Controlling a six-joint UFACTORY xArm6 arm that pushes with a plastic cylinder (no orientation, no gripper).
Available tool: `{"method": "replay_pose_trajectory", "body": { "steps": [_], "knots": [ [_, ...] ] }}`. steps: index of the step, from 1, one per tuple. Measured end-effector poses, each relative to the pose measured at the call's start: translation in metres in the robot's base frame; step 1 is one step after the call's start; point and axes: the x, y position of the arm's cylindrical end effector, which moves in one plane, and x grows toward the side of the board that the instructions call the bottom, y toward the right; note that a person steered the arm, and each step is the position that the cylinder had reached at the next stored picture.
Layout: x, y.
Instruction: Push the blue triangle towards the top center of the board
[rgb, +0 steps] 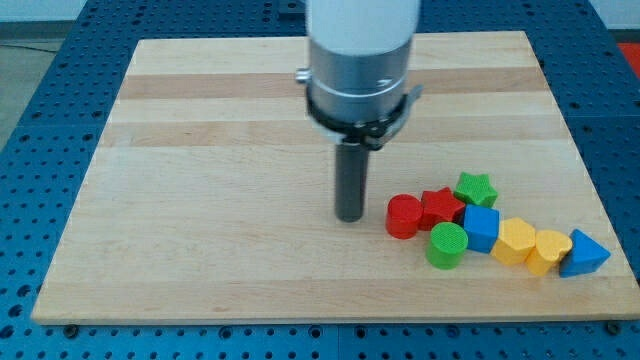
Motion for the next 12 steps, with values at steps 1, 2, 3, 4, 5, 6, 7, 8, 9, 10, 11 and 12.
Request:
{"method": "replay_pose_trajectory", "body": {
  "steps": [1,2,3,4,5,6,7,8,9,10,11,12],
  "knots": [
    [0.051,-0.011],
    [0.100,0.015],
    [0.101,0.026],
    [0.101,0.089],
    [0.101,0.168],
    [0.100,0.240],
    [0.098,0.323],
    [0.093,0.311],
    [0.074,0.252],
    [0.051,0.208],
    [0.036,0.179],
    [0.014,0.161]
  ]
}}
